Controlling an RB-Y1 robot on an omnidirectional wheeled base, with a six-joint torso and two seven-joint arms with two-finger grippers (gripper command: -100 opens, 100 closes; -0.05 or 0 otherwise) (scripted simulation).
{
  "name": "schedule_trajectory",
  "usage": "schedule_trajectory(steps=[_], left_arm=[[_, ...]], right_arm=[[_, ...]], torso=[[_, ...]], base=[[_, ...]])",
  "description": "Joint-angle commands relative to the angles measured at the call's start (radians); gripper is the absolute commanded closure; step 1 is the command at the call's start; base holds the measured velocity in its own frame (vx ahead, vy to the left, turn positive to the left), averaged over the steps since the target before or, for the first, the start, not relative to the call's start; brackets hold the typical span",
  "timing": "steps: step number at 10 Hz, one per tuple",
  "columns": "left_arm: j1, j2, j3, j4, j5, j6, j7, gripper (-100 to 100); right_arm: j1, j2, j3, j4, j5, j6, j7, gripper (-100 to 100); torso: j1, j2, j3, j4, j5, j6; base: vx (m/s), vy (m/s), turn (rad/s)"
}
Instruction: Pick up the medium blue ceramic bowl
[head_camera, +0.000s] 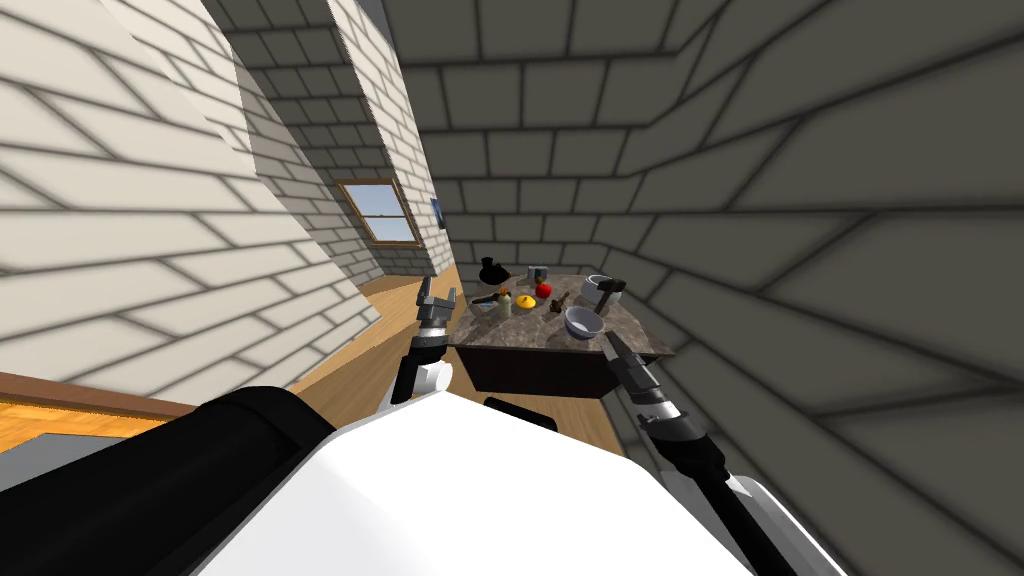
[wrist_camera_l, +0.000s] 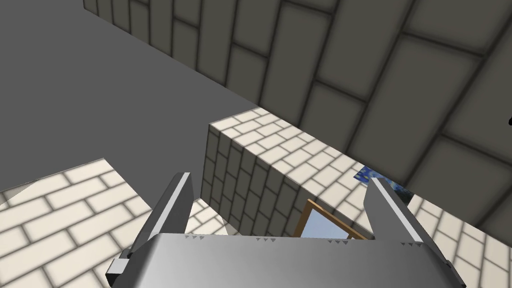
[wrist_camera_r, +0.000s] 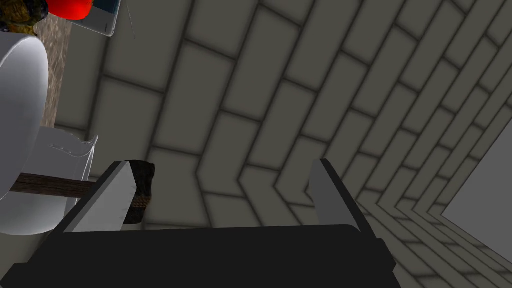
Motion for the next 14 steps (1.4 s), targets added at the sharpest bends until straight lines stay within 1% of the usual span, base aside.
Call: schedule_trajectory(steps=[1, 2, 3, 4, 5, 6, 7, 8, 10, 11, 13, 14], left_arm=[[0.0, 0.0, 0.0, 0.0, 0.0, 0.0, 0.0, 0], [0.0, 0.0, 0.0, 0.0, 0.0, 0.0, 0.0, 0], [0.0, 0.0, 0.0, 0.0, 0.0, 0.0, 0.0, 0], [0.0, 0.0, 0.0, 0.0, 0.0, 0.0, 0.0, 0], [0.0, 0.0, 0.0, 0.0, 0.0, 0.0, 0.0, 0], [0.0, 0.0, 0.0, 0.0, 0.0, 0.0, 0.0, 0], [0.0, 0.0, 0.0, 0.0, 0.0, 0.0, 0.0, 0], [0.0, 0.0, 0.0, 0.0, 0.0, 0.0, 0.0, 0], [0.0, 0.0, 0.0, 0.0, 0.0, 0.0, 0.0, 0], [0.0, 0.0, 0.0, 0.0, 0.0, 0.0, 0.0, 0], [0.0, 0.0, 0.0, 0.0, 0.0, 0.0, 0.0, 0], [0.0, 0.0, 0.0, 0.0, 0.0, 0.0, 0.0, 0]], right_arm=[[0.005, -0.032, 0.0, 0.004, 0.005, -0.004, -0.003, -100], [0.017, -0.071, 0.003, 0.017, 0.037, 0.005, -0.027, -100], [0.017, -0.102, 0.003, 0.017, 0.037, 0.005, -0.027, -100], [0.017, -0.113, 0.003, 0.017, 0.037, 0.005, -0.027, -100], [0.029, -0.153, 0.005, 0.031, 0.071, 0.015, -0.051, -100], [0.029, -0.185, 0.005, 0.031, 0.071, 0.015, -0.051, -100], [0.029, -0.197, 0.005, 0.031, 0.071, 0.015, -0.051, -100], [0.04, -0.236, 0.006, 0.045, 0.107, 0.025, -0.076, -100], [0.04, -0.282, 0.006, 0.045, 0.107, 0.025, -0.076, -100], [0.052, -0.318, 0.007, 0.059, 0.144, 0.035, -0.101, -100], [0.052, -0.37, 0.007, 0.059, 0.144, 0.035, -0.101, -100], [0.064, -0.409, 0.007, 0.072, 0.183, 0.047, -0.127, -100]], torso=[[0.0, 0.0, 0.0, 0.0, 0.0, 0.0], [0.0, 0.0, 0.0, 0.0, 0.0, 0.0], [0.0, 0.0, 0.0, 0.0, 0.0, 0.0], [0.0, 0.0, 0.0, 0.0, 0.0, 0.0], [0.0, 0.0, 0.0, 0.0, 0.0, 0.0], [0.0, 0.0, 0.0, 0.0, 0.0, 0.0], [0.0, 0.0, 0.0, 0.0, 0.0, 0.0], [0.0, 0.0, 0.0, 0.0, 0.0, 0.0], [0.0, 0.0, 0.0, 0.0, 0.0, 0.0], [0.0, 0.0, 0.0, 0.0, 0.0, 0.0], [0.0, 0.0, 0.0, 0.0, 0.0, 0.0], [0.001, 0.0, 0.0, 0.0, 0.0, 0.0]], base=[[-0.001, -0.008, -0.003], [-0.002, -0.011, 0.093], [-0.003, -0.016, 0.046], [-0.002, -0.009, -0.007], [-0.003, -0.01, 0.1], [-0.003, -0.016, 0.048], [-0.002, -0.01, -0.01], [-0.003, -0.012, 0.084], [-0.002, -0.012, 0.028], [-0.001, -0.01, 0.103], [-0.001, -0.011, 0.015], [-0.001, -0.009, 0.085]])
